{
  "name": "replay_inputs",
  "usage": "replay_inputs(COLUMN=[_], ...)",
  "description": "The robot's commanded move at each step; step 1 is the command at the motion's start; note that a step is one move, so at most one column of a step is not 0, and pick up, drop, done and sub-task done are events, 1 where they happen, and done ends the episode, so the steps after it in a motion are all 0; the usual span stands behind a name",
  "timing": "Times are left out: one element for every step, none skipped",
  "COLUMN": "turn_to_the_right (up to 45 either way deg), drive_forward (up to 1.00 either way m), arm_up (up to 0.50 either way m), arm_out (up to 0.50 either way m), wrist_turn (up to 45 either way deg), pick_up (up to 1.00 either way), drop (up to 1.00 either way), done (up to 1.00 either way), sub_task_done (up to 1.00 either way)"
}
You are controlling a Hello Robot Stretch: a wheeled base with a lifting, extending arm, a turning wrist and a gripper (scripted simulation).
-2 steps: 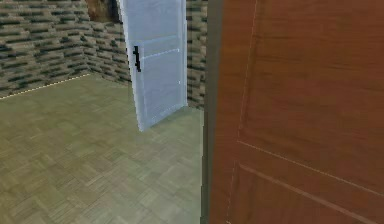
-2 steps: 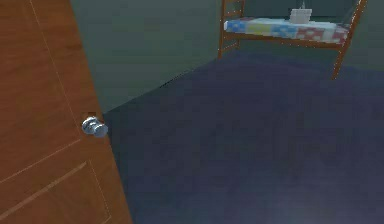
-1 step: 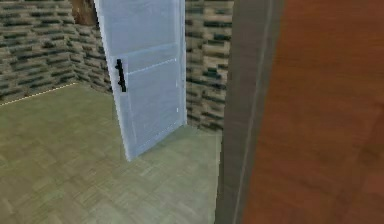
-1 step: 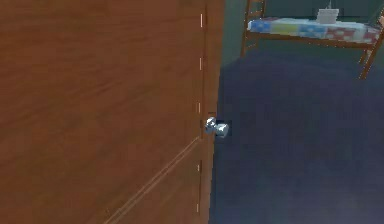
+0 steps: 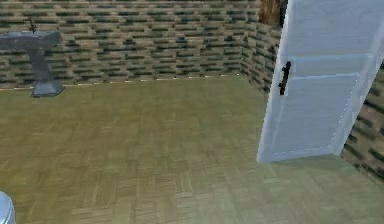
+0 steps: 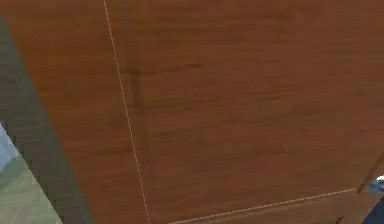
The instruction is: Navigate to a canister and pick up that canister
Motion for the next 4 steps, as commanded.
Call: replay_inputs(turn_to_the_right=[-9.0, 0.0, 6.0, 0.0], drive_forward=[0.0, 0.15, 0.0, 1.0], arm_up=[0.0, 0.0, 0.0, 0.0], arm_out=[0.0, 0.0, 0.0, 0.0], wrist_turn=[0.0, 0.0, 0.0, 0.0], pick_up=[0.0, 0.0, 0.0, 0.0], drop=[0.0, 0.0, 0.0, 0.0], done=[0.0, 0.0, 0.0, 0.0], sub_task_done=[0.0, 0.0, 0.0, 0.0])
